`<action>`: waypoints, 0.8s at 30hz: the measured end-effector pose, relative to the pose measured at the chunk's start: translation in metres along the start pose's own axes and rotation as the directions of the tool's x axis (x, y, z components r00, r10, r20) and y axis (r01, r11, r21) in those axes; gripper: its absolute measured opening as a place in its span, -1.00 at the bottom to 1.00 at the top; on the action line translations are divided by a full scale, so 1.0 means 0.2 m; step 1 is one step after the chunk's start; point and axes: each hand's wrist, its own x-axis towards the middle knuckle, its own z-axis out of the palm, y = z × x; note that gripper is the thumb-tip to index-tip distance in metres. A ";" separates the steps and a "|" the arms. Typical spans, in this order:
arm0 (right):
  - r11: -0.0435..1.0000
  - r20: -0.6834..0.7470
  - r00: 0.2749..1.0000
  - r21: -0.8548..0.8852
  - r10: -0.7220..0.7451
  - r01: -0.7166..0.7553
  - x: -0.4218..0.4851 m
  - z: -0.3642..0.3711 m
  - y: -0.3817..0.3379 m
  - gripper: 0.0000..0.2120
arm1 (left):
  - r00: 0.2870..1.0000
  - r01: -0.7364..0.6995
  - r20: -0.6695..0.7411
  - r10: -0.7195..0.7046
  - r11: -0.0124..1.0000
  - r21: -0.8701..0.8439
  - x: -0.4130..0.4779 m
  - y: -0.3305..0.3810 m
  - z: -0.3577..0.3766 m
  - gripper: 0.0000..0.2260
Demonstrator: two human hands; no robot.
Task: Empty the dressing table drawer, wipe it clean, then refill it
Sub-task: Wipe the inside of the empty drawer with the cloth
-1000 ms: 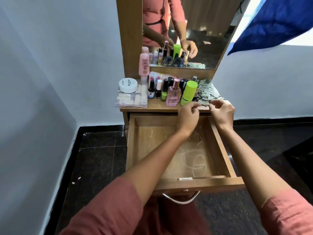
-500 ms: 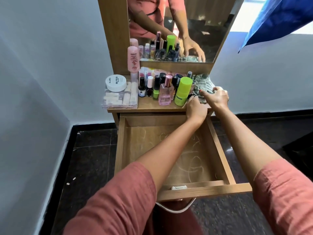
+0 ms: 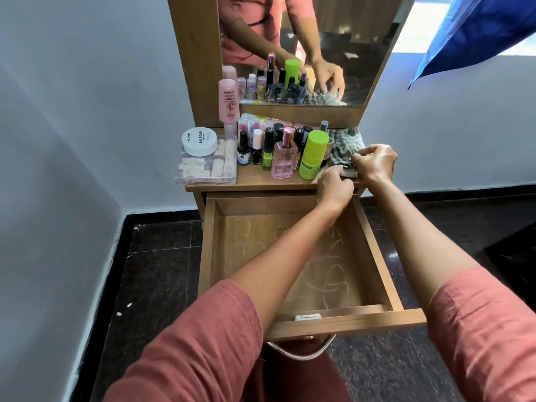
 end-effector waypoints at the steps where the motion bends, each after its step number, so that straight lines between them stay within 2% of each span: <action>1: 1.000 -0.001 1.000 0.010 0.007 -0.007 -0.01 -0.01 0.02 -0.81 | 1.000 -0.005 -0.011 0.005 1.000 -0.012 -0.01 0.00 0.00 -0.70; 5: 0.992 0.005 0.999 0.121 0.032 -0.032 -0.07 -0.09 0.11 -0.83 | 0.998 0.033 -0.048 -0.040 0.991 -0.130 -0.08 -0.05 0.03 -0.69; 8: 0.960 0.048 0.998 0.275 0.039 -0.051 -0.19 -0.17 0.18 -0.85 | 0.991 0.064 -0.101 -0.092 0.966 -0.250 -0.14 -0.08 0.04 -0.74; 11: 0.909 0.135 0.990 0.404 0.050 -0.101 -0.33 -0.23 0.24 -0.96 | 0.973 0.173 -0.084 -0.216 0.919 -0.354 -0.22 -0.13 0.05 -0.70; 13: 0.876 0.204 0.978 0.462 0.047 -0.138 -0.43 -0.26 0.26 -0.86 | 0.953 0.288 0.069 -0.294 0.813 -0.505 -0.26 -0.15 0.04 -0.62; 15: 0.845 0.271 0.962 0.509 0.023 -0.164 -0.53 -0.28 0.28 -0.82 | 0.923 0.382 0.249 -0.293 0.632 -0.674 -0.31 -0.17 0.01 -0.59; 16: 0.836 0.303 0.953 0.520 0.010 -0.174 -0.57 -0.28 0.29 -0.83 | 0.910 0.413 0.298 -0.288 0.566 -0.713 -0.33 -0.19 -0.01 -0.60; 18: 0.835 0.342 0.940 0.519 -0.004 -0.185 -0.68 -0.27 0.30 -0.84 | 0.887 0.462 0.386 -0.253 0.497 -0.735 -0.37 -0.25 -0.06 -0.66; 20: 0.861 0.337 0.941 0.481 -0.009 -0.164 -0.73 -0.24 0.32 -0.86 | 0.884 0.468 0.396 -0.250 0.481 -0.741 -0.41 -0.30 -0.12 -0.73; 24: 0.904 0.403 0.915 0.397 -0.014 -0.161 -0.86 -0.17 0.31 -0.80 | 0.902 0.418 0.303 -0.309 0.444 -0.793 -0.48 -0.41 -0.25 -0.86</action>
